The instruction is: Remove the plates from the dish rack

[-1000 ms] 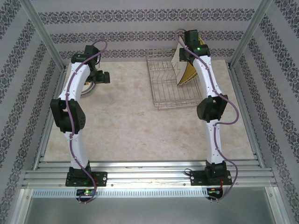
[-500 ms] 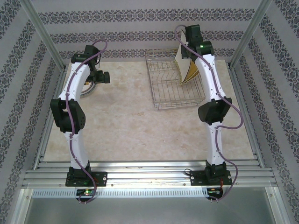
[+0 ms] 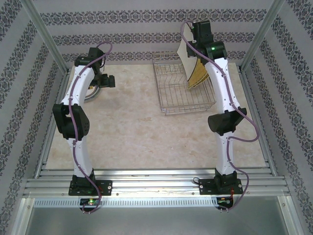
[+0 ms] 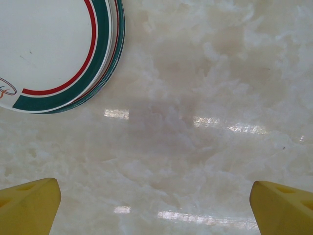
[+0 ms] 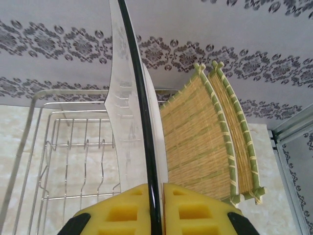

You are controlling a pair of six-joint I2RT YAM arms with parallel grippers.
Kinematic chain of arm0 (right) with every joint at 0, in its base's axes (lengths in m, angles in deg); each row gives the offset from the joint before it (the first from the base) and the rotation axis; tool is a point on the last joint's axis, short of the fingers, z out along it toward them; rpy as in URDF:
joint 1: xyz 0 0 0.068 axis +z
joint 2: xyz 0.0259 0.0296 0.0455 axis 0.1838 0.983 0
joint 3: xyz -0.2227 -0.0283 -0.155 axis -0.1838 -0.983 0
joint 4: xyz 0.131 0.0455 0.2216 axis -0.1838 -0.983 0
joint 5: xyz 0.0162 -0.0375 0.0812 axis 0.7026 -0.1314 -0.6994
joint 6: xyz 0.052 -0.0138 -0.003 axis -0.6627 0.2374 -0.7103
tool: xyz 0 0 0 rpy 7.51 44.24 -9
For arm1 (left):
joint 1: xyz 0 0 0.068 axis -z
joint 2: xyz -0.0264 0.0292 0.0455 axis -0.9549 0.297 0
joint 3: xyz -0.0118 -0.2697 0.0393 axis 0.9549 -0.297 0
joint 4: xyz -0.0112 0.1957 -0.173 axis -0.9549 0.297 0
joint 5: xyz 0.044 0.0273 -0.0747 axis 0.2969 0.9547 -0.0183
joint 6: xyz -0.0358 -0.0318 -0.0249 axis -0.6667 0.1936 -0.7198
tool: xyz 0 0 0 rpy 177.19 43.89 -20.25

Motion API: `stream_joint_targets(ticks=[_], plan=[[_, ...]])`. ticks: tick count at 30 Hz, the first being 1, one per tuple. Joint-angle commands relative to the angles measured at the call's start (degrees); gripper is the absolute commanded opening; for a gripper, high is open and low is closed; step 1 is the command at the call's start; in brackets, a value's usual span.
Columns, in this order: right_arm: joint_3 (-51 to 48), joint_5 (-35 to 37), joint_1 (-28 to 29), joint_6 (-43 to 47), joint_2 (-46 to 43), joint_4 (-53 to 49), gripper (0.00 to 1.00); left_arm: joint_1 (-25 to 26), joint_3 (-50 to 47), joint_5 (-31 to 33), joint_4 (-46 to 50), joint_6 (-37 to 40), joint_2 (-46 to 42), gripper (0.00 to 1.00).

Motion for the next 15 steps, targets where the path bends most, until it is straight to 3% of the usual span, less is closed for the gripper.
stream_joint_targets(ticks=[1,11,15], plan=[[2.2,0.9,0.6,0.4,-6.3,7.8,0.00,0.9,1.5,1.0,1.1,-0.6,-0.4,1.00],[2.2,-1.5,1.3,-0.3,-7.8,7.3,0.00,1.3,1.8,1.1,1.0,-0.7,-0.4,1.00],[1.5,-7.1,0.7,-3.1,-8.7,6.6,0.00,1.3,1.8,1.1,1.0,-0.8,-0.5,1.00]])
